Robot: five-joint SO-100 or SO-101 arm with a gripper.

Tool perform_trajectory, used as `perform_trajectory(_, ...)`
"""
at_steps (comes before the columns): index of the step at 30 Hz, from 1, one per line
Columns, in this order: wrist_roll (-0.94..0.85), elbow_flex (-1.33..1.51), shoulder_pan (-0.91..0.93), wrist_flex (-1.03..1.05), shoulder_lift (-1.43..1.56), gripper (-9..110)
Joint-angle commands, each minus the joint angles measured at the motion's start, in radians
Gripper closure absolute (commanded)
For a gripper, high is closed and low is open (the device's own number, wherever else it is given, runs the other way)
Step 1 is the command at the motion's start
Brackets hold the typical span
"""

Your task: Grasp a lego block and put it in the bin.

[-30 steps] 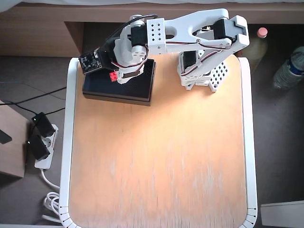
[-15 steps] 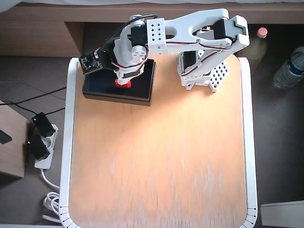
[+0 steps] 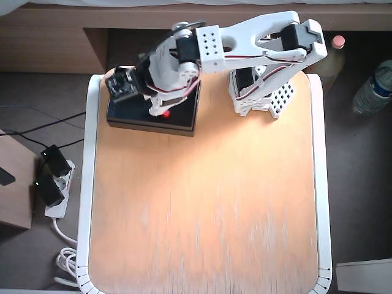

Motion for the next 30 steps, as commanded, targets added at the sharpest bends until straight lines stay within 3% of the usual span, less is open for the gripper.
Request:
perform_trajectory(1, -0.034, -0.017, -0.138, -0.029, 0.14, 90)
perform_trajectory(5, -0.081, -0.017, -0.316, -0.029, 0.202, 91)
perform_trajectory(10, -0.15, -0.018, -0.526, -0.029, 0.259, 101)
perform_trajectory(18, -0.258, -0.015, -0.796, -0.028, 0.342, 101)
perform_trajectory(30, -0.249, 0.143, -1.126, -0.028, 0.586, 101)
